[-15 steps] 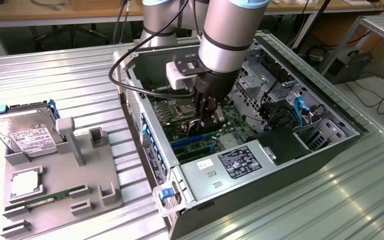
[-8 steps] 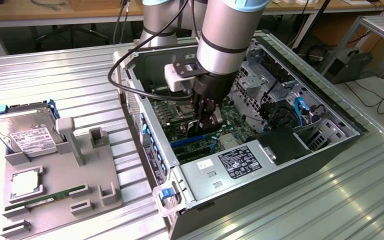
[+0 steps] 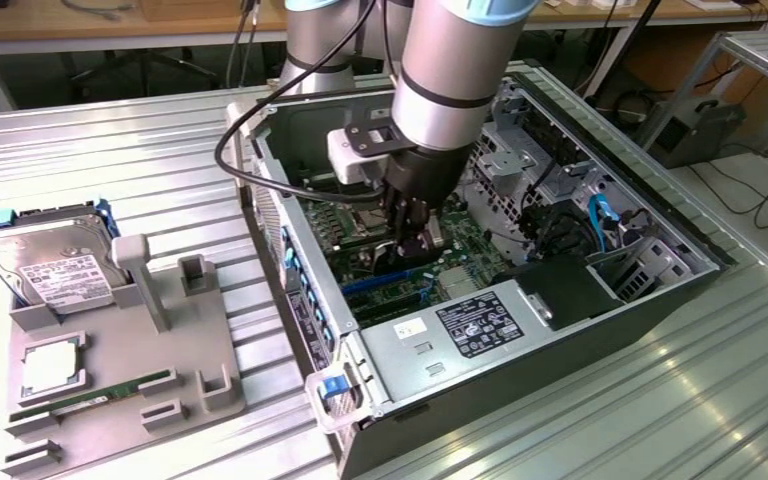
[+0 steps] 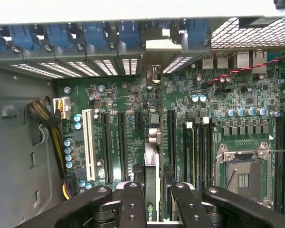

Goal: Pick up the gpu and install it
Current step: 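Insert the gpu into the slot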

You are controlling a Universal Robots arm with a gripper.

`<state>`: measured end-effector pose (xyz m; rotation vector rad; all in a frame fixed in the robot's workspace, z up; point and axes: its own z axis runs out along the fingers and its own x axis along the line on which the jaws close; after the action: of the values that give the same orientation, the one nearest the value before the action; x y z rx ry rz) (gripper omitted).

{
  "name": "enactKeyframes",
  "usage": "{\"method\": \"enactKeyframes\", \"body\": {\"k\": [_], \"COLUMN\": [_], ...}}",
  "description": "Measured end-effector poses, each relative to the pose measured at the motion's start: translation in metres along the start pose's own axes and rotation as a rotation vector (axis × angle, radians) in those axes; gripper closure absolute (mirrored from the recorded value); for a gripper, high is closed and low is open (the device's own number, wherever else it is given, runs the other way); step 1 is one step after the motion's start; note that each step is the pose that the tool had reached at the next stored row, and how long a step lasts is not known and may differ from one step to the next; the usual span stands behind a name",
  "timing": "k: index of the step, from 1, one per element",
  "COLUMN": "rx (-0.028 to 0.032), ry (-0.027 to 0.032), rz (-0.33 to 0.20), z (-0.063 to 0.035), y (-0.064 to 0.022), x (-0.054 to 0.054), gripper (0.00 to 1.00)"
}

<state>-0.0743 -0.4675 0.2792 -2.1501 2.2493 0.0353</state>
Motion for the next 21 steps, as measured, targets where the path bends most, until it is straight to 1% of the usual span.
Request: {"method": "enactKeyframes", "body": {"k": [5, 15, 21], "rx": [0.0000, -0.0002, -0.0031], "ry": [0.0000, -0.0001, 0.0000], "rz": [0.000, -0.005, -0.009], "z": [0.0025, 0.0131, 0.0155], "y": [0.0010, 0.0024, 0.0028], "x": [0.000, -0.004, -0.007], "gripper": [0.74, 0.74, 0.74]}}
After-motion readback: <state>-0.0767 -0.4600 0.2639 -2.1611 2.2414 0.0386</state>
